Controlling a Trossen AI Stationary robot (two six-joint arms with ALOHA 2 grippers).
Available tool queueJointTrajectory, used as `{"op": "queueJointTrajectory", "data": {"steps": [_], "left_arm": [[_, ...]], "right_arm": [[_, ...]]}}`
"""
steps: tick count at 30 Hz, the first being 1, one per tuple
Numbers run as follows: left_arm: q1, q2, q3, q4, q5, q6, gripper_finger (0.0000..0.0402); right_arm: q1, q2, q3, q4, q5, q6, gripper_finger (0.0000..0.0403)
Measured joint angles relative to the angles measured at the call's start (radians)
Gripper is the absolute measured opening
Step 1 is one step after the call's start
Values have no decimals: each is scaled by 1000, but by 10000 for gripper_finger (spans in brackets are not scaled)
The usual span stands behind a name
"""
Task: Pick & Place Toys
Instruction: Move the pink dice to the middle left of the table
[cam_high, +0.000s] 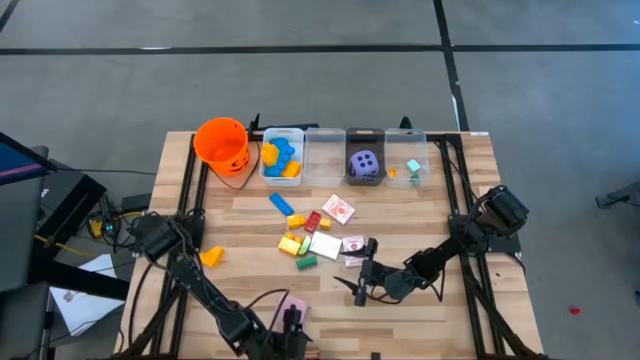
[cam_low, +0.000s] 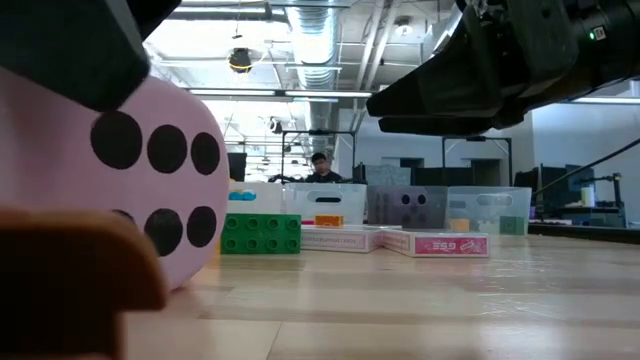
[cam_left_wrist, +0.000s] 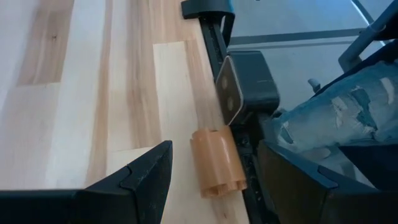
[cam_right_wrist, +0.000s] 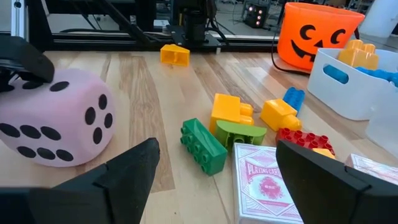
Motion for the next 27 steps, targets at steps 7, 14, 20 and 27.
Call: {"op": "queueJointTrajectory", "data": {"steps": [7, 14, 20, 27], "left_arm": [[-3, 2, -1, 6, -22, 1, 230], [-4, 9, -1, -6, -29, 28, 230], [-5, 24, 1, -1, -31, 55, 230], [-8, 14, -2, -17, -83, 59, 230]], "right_arm": [[0, 0, 0, 0, 0, 0, 321], [0, 0, 0, 0, 0, 0, 321], [0, 0, 0, 0, 0, -3, 321], [0, 0, 0, 0, 0, -3, 321]]}}
